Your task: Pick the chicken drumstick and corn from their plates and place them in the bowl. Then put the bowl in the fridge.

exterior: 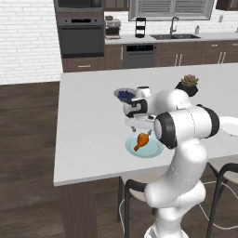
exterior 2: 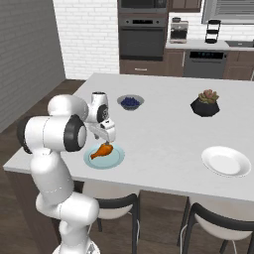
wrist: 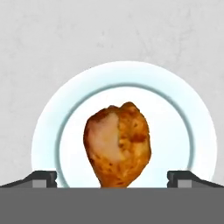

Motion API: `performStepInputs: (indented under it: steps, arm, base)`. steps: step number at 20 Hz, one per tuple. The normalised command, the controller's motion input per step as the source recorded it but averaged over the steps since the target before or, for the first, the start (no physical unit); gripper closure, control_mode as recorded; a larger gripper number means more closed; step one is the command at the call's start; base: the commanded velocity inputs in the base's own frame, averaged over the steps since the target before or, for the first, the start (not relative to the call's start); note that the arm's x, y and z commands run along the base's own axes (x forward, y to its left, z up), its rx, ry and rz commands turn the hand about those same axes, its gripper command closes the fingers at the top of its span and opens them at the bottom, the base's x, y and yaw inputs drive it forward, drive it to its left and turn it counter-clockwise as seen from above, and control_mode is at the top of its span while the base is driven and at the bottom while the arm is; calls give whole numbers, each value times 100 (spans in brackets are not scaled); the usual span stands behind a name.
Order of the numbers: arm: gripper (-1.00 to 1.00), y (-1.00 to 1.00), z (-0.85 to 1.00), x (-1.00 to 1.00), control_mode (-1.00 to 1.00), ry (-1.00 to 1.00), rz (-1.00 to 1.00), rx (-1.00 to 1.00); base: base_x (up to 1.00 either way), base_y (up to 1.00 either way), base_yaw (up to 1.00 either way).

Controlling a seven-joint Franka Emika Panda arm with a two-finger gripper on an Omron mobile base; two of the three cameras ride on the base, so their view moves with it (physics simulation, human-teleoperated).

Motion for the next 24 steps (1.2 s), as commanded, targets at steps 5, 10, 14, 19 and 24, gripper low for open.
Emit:
performStepInputs:
  steps: [5,10,14,19,24]
  arm:
    - [-100,0,-57,0,-100,17,-7,0]
    - [-100,-10,-57,-1,-100,5,-3,0]
    - [-100,-19,-44,-4,-100,0,0,0]
    - [-100,-22,-33,-28,-100,0,1,0]
    - [-100,-3,-31,-23,-100,0,8,0]
  base:
    - [0,0,0]
    - [0,0,0]
    - [0,0,0]
    - [0,0,0]
    - [0,0,0]
